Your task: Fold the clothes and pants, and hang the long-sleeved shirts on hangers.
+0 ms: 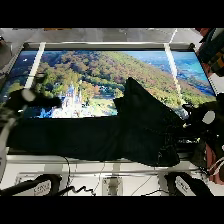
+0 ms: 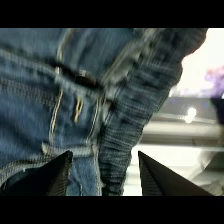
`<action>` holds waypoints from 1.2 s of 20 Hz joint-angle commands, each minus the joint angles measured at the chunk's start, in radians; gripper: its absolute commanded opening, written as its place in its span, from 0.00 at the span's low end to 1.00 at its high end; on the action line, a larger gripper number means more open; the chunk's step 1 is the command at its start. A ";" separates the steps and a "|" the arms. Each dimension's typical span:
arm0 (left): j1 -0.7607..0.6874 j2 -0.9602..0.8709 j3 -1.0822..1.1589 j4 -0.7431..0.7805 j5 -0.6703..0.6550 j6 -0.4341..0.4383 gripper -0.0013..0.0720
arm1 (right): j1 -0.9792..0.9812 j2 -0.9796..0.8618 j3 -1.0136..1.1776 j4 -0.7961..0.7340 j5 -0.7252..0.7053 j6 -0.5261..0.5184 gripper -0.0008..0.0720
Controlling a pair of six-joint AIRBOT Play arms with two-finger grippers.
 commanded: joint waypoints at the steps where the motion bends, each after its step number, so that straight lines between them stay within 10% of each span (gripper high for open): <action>1: -0.261 -0.150 0.111 -0.431 0.020 0.085 0.72 | 0.000 0.000 0.005 0.000 -0.054 0.000 0.68; 15: -0.431 -0.737 0.597 -0.576 0.046 -0.051 0.69 | 0.000 0.000 0.005 0.131 -0.008 0.000 0.68; 18: -0.432 -0.748 0.597 -0.594 0.077 -0.051 0.42 | 0.000 0.000 0.005 0.135 -0.008 0.001 0.68; 20: -0.431 -0.747 0.599 -0.627 0.103 -0.051 0.05 | 0.000 0.000 0.005 0.134 -0.019 0.001 0.68; 24: -0.404 -0.717 0.668 -0.631 0.121 -0.012 0.04 | 0.000 0.000 0.005 0.126 -0.113 0.035 0.63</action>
